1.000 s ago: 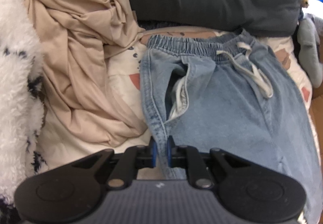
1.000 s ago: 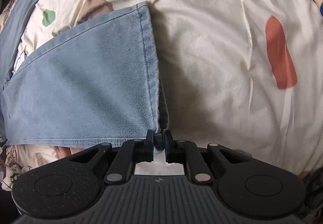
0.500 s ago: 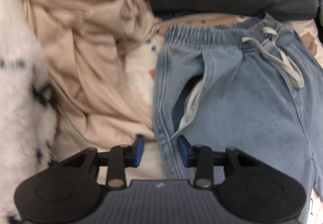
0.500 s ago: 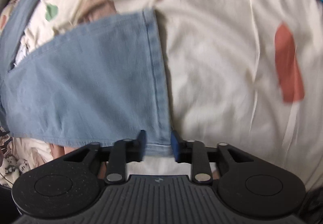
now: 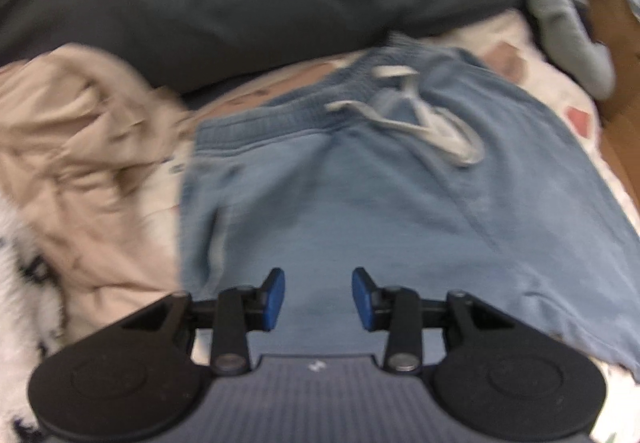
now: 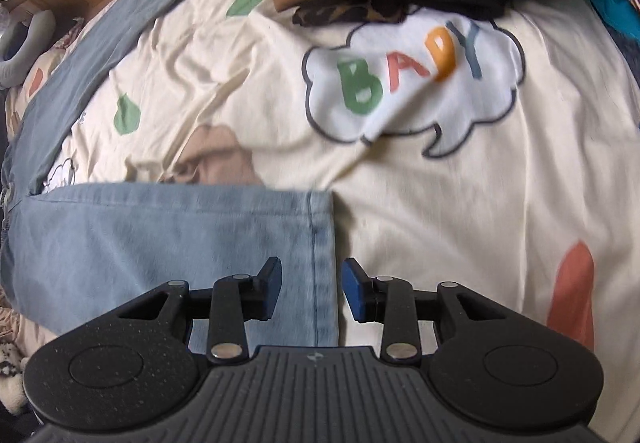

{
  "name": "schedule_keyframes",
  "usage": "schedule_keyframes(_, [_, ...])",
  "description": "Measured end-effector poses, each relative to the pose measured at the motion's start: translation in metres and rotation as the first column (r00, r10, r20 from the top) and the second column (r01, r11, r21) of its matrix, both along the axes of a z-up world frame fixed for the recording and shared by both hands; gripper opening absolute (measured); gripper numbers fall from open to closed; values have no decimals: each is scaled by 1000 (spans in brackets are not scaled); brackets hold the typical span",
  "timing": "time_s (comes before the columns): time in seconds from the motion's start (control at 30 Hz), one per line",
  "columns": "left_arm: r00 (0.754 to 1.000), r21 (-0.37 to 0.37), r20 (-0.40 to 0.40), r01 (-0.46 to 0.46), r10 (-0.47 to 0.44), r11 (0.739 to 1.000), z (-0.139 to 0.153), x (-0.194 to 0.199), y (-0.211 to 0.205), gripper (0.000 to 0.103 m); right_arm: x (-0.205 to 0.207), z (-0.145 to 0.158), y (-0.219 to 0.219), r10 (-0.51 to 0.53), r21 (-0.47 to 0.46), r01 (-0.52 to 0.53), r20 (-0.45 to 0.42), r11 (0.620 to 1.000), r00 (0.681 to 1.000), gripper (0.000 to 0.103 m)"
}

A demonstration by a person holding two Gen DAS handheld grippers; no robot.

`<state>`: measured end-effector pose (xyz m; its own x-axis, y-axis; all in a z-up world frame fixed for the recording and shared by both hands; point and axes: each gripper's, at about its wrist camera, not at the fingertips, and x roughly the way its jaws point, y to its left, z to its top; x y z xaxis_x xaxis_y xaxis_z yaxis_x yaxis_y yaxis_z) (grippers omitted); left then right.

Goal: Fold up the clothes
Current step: 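Open the right gripper and release the folded leg hem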

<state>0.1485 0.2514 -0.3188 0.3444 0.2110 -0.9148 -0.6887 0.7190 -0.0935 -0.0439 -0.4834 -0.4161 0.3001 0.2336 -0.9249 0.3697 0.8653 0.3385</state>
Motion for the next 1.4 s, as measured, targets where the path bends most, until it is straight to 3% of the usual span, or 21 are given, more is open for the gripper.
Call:
schedule_keyframes(0.27, [980, -44, -2, 200, -200, 979, 7, 65, -48, 39, 12, -16, 5, 45, -54, -43, 35, 998, 998, 40])
schedule_keyframes(0.63, [901, -60, -63, 425, -428, 903, -10, 133, -133, 32, 32, -33, 9, 67, -72, -64, 35, 995, 997, 39])
schedule_keyframes(0.8, [873, -38, -115, 474, -475, 880, -25, 153, -158, 26, 29, -31, 7, 51, -66, -48, 33, 997, 998, 18])
schedule_keyframes(0.87, [863, -32, -166, 480, -478, 877, -35, 159, -164, 22, 26, -29, 6, 32, -54, -30, 35, 998, 999, 16])
schedule_keyframes(1.03, [809, -31, -275, 533, -520, 846, -59, 169, -176, 24, 21, -21, 6, 26, -54, -23, 53, 998, 998, 14])
schedule_keyframes(1.07, [796, -30, -296, 545, -528, 838, -63, 171, -178, 27, 20, -19, 6, 30, -55, -27, 57, 998, 998, 12])
schedule_keyframes(1.1, [783, -20, -326, 555, -530, 831, -67, 172, -180, 39, 20, -17, 7, 37, -57, -34, 60, 998, 997, 12])
schedule_keyframes(1.13, [769, -6, -360, 565, -529, 825, -71, 174, -182, 45, 19, -15, 7, 45, -60, -42, 61, 997, 997, 11])
schedule_keyframes(1.23, [726, 6, -416, 605, -548, 796, -82, 176, -185, 45, 18, -11, 6, 48, -60, -44, 61, 997, 997, 11])
schedule_keyframes(1.4, [683, 42, -457, 657, -570, 753, -94, 180, -187, 46, 18, -4, 7, 56, -76, -51, 61, 996, 997, 10])
